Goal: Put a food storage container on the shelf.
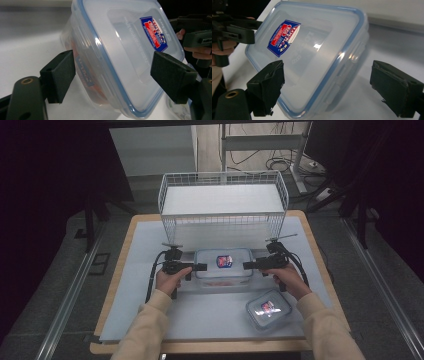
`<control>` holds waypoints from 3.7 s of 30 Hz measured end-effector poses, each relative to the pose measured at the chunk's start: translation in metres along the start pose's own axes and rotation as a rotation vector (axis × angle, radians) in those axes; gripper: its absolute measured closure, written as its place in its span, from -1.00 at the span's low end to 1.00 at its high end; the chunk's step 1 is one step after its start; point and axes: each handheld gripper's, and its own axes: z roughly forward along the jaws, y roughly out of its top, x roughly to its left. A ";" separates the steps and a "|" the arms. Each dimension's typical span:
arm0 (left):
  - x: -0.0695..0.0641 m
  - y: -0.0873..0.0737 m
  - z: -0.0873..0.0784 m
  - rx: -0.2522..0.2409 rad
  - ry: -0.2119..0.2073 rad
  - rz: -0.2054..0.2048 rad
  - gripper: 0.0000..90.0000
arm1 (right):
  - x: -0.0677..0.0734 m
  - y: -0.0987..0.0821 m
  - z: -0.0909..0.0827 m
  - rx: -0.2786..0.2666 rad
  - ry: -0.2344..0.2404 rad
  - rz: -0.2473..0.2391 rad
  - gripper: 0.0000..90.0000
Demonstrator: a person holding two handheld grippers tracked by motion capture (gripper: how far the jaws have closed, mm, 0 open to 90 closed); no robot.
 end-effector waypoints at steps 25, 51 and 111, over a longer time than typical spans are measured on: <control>-0.009 -0.014 -0.014 -0.057 -0.043 0.013 -0.10 | -0.001 -0.006 -0.008 0.009 0.094 0.084 -0.08; -0.027 -0.024 -0.034 -0.129 -0.018 0.106 0.03 | 0.016 -0.016 -0.027 -0.080 0.100 -0.016 0.11; -0.108 0.095 -0.122 -0.300 -0.005 0.321 0.05 | 0.090 0.101 -0.124 -0.314 0.040 -0.236 0.10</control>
